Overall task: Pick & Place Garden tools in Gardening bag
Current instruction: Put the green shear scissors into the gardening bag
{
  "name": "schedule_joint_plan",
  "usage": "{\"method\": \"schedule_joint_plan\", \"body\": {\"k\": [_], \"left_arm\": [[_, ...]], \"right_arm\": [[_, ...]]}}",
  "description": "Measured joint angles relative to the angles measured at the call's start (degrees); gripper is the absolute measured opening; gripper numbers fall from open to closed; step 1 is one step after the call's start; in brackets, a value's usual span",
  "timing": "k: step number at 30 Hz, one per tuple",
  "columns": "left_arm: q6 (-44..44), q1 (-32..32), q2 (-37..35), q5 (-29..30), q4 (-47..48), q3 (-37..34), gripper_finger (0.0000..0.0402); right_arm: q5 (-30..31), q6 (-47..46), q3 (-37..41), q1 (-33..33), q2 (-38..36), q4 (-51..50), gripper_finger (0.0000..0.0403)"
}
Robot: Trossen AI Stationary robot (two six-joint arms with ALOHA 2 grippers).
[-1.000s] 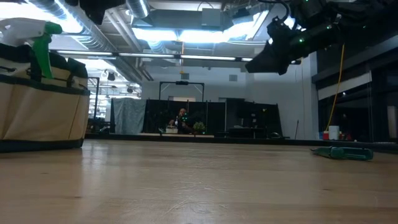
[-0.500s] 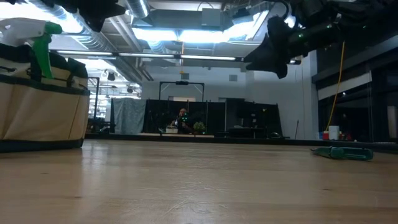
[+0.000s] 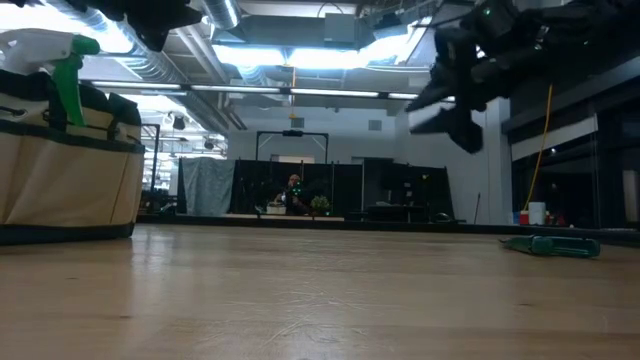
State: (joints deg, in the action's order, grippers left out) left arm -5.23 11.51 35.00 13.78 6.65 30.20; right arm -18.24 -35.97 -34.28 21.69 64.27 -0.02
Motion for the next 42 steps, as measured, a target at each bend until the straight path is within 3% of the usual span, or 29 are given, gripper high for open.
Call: {"method": "schedule_joint_plan", "body": {"k": [8,16,26,35,42], "left_arm": [[0.0,0.0,0.0,0.02,-0.02,0.0,0.0143],[-0.02,0.0,0.0,0.02,-0.02,0.0,0.0143],[-0.02,0.0,0.0,0.04,-0.01,0.0,0.0143],[-0.02,0.0,0.0,0.04,-0.01,0.02,0.0143],[-0.02,0.01,0.0,0.04,-0.02,0.02,0.0143]], "right_arm": [[-1.0,-3.29,0.0,0.0,0.0,-18.65,0.0179],[-0.02,-2.08,-0.02,-0.04,0.0,-24.76,0.0179],[0.55,-2.24,-0.02,-0.04,0.0,-40.12,0.0179],[2.6,-3.69,-0.02,-0.68,0.22,-44.25,0.0179],[2.8,-3.69,-0.04,-4.43,5.12,-44.37,0.0179]]}}
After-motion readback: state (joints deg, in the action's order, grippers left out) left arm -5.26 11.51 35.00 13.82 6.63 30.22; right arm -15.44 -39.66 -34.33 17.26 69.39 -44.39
